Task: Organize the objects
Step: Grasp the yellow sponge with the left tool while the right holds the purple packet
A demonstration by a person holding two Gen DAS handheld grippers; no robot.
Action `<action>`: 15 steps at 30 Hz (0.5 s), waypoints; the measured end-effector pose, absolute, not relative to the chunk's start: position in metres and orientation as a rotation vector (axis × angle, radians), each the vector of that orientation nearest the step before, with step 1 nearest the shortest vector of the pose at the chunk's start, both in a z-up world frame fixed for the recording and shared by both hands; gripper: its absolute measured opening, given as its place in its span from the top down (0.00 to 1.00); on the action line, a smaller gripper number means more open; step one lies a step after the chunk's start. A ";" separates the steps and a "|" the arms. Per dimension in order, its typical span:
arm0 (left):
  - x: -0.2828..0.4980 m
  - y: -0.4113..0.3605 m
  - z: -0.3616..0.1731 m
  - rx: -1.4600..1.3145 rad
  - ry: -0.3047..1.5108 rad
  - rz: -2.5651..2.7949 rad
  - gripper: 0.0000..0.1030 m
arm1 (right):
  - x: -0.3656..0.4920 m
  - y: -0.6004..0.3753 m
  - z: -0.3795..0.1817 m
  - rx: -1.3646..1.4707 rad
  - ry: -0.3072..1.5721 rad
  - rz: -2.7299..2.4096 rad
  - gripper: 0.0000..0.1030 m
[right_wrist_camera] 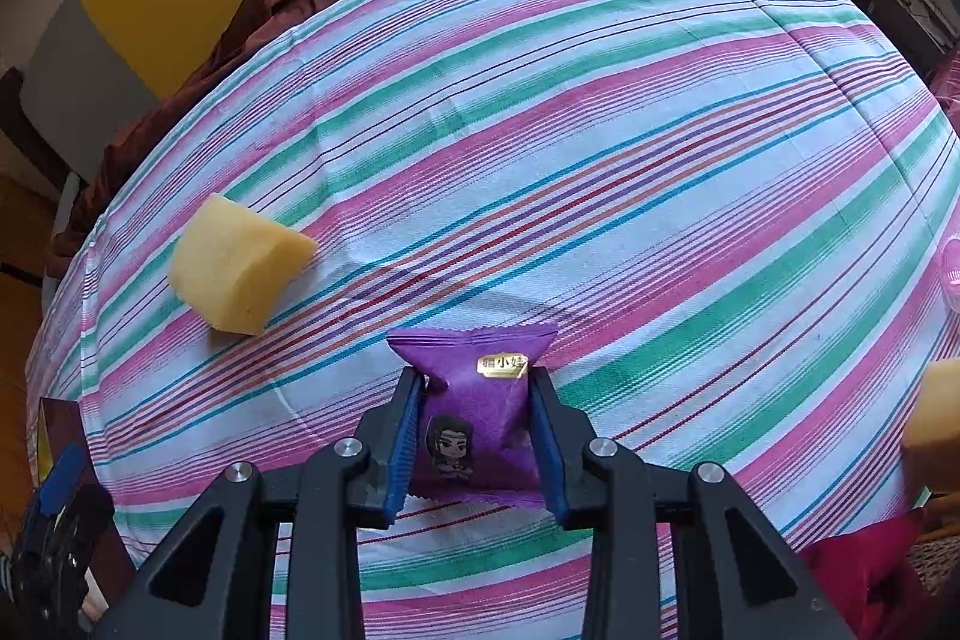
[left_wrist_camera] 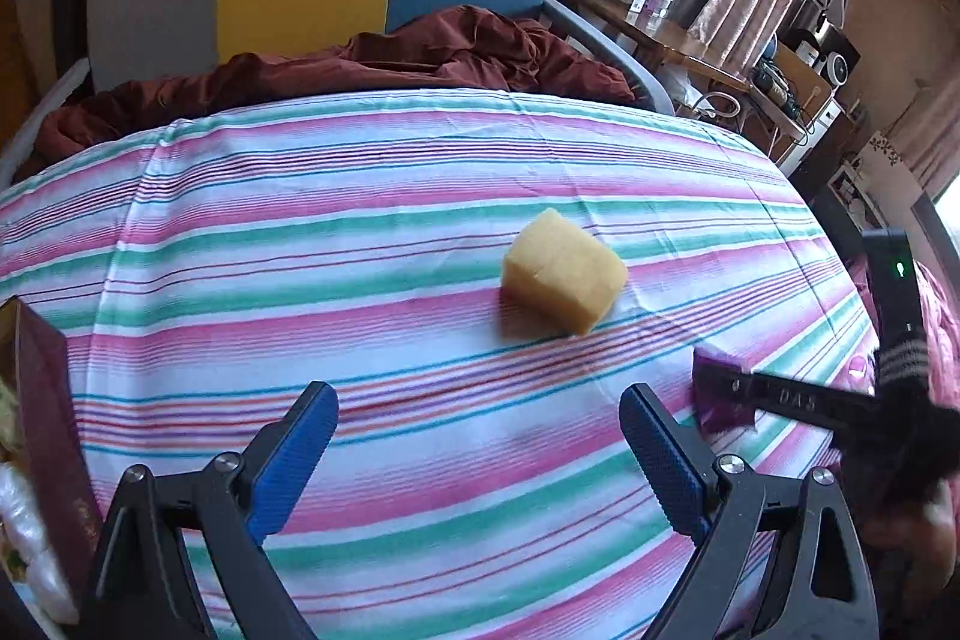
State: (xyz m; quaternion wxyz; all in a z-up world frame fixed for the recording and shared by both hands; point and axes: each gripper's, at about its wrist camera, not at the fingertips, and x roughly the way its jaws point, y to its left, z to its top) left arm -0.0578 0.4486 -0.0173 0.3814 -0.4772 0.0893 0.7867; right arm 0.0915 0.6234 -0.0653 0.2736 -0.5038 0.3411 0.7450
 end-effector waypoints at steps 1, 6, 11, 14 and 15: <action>-0.061 0.457 -0.018 -1.223 0.219 2.007 0.07 | 0.093 0.623 -0.066 -1.356 0.920 2.003 0.66; -0.082 0.506 -0.032 -1.298 0.181 2.014 0.07 | 0.098 0.620 -0.066 -1.360 0.921 2.004 0.65; -0.107 0.537 -0.052 -1.460 0.061 2.021 0.07 | 0.103 0.617 -0.068 -1.360 0.935 2.008 0.62; -0.115 0.552 -0.062 -1.533 -0.005 2.034 0.04 | 0.106 0.615 -0.068 -1.362 0.932 2.009 0.61; -0.117 0.560 -0.069 -1.560 0.010 2.019 0.04 | 0.108 0.614 -0.068 -1.361 0.935 2.009 0.61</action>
